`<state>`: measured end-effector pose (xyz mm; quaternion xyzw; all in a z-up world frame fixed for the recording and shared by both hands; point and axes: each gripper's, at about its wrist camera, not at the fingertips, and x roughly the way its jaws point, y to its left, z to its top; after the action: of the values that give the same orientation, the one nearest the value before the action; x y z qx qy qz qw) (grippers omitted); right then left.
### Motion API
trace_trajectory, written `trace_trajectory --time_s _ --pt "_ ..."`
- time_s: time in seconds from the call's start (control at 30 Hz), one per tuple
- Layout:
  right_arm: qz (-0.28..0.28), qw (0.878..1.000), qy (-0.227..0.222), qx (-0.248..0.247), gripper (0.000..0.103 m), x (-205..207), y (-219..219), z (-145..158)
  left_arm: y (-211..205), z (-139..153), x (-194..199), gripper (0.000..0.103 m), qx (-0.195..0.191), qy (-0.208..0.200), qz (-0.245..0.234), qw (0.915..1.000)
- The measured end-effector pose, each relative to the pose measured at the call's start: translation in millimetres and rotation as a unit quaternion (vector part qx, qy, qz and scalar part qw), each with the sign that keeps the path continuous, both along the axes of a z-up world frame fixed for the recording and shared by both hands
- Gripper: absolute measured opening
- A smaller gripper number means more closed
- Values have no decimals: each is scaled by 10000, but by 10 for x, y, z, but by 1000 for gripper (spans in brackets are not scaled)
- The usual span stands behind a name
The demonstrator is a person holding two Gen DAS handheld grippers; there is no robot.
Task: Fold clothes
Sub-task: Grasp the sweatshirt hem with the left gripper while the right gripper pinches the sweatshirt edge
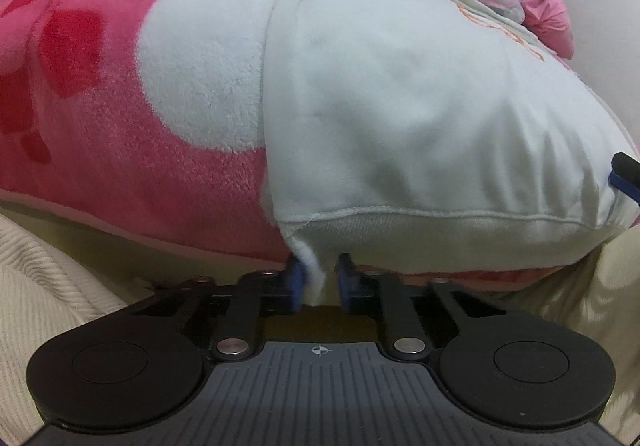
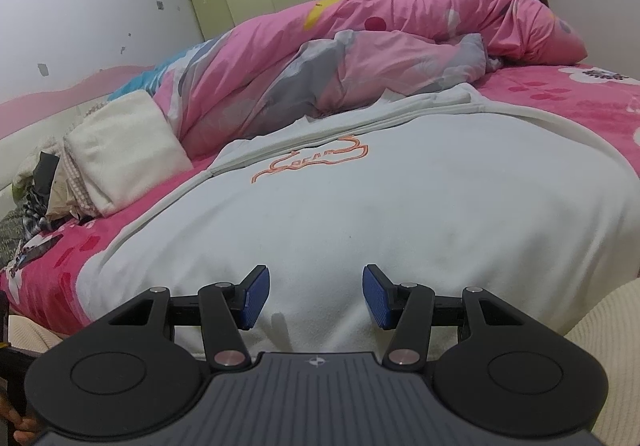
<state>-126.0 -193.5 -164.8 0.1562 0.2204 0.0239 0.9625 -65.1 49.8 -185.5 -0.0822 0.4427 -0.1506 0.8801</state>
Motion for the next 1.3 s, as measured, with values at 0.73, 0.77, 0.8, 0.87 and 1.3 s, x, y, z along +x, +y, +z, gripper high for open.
trace_trajectory --time_s 0.73,0.77,0.8,0.87,1.3 --pt "1966 8264 2184 4803 68 457 394 -1015 401 491 -187 2 -2047 233 -65 9785" --pt "1936 8091 2316 5042 69 460 434 -1106 405 503 -186 2 -2106 224 -60 9773" --pt "1904 7909 2446 5276 70 463 474 -1197 407 512 -188 2 -2160 228 -67 9761" --pt "1835 7537 2689 5709 70 464 566 -1374 410 528 -191 2 -2266 237 -79 9737" --pt "1222 6441 2625 7080 44 496 933 -1797 543 506 -237 2 -2627 196 -48 9647"
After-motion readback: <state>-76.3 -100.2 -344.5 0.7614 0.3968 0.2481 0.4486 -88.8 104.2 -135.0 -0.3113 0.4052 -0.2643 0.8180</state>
